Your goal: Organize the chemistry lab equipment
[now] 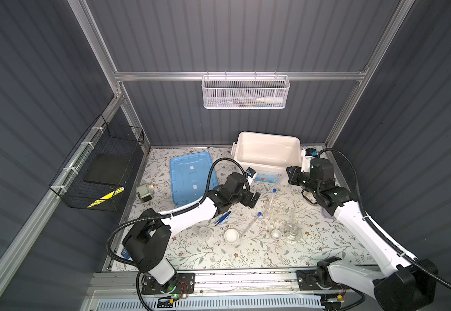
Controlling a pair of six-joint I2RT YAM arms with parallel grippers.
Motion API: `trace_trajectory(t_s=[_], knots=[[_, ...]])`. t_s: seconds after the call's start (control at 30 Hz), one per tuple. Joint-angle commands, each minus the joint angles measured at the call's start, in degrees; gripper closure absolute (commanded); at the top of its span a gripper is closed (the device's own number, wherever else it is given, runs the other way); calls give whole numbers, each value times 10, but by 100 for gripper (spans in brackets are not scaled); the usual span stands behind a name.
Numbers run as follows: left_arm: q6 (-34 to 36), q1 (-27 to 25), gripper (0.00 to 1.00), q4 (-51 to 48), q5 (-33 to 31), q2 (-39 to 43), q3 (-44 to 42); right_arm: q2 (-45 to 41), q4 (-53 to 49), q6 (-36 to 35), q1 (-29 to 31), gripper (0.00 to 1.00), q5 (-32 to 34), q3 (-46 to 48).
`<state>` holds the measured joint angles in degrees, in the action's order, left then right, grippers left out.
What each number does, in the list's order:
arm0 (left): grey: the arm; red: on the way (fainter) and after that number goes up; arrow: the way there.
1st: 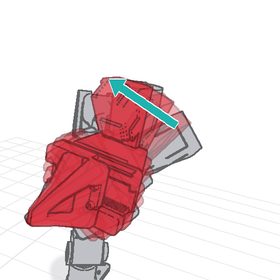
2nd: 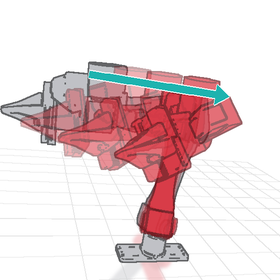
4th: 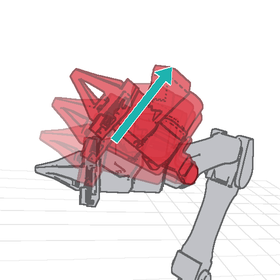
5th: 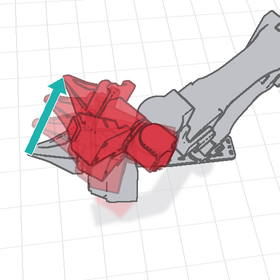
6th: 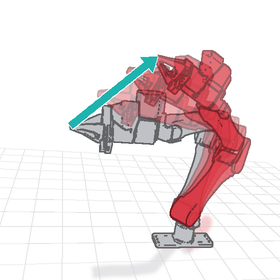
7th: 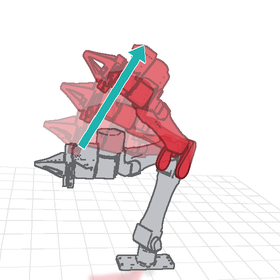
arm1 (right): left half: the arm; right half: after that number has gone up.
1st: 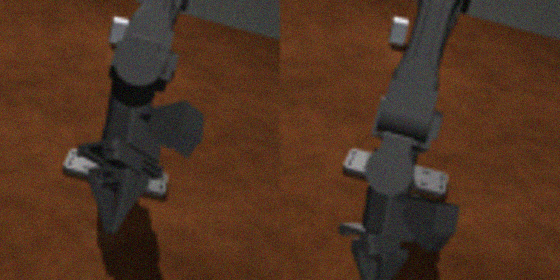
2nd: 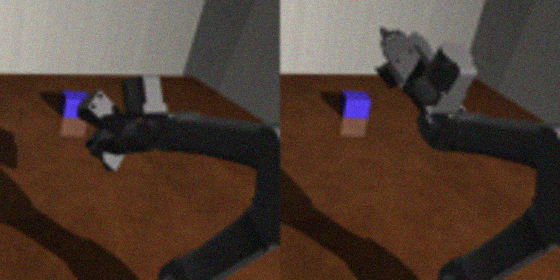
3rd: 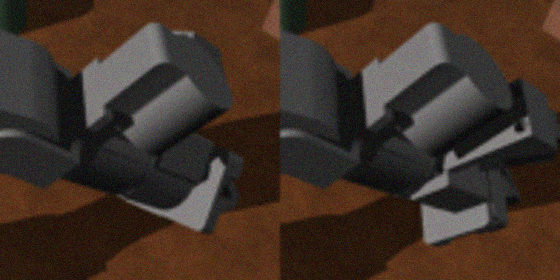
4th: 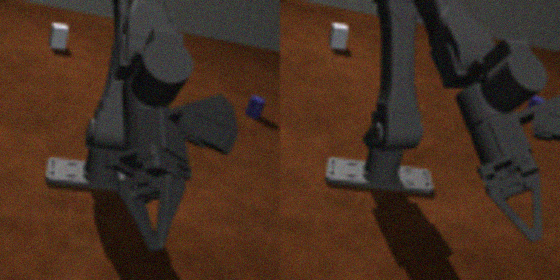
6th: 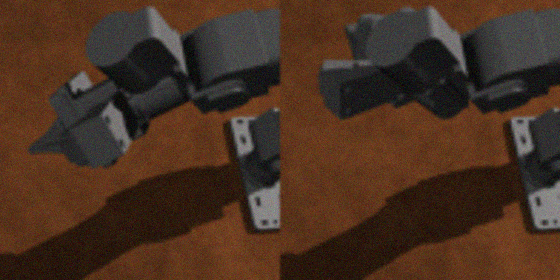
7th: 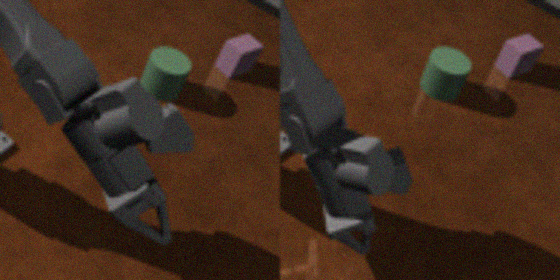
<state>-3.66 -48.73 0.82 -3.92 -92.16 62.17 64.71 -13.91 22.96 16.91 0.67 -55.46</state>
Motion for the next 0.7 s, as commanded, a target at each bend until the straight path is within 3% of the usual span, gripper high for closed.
trace_trajectory(t_s=[0.0,0.4,0.67], knots=[[-10,-3,0,0,-1,-9,-6,-24,-47,-33,-1,86,55,9],[-13,-3,0,-8,2,-23,-1,-65,-78,-59,31,86,94,55],[-12,-2,0,-18,5,-28,1,-93,-25,-62,70,86,123,110]])
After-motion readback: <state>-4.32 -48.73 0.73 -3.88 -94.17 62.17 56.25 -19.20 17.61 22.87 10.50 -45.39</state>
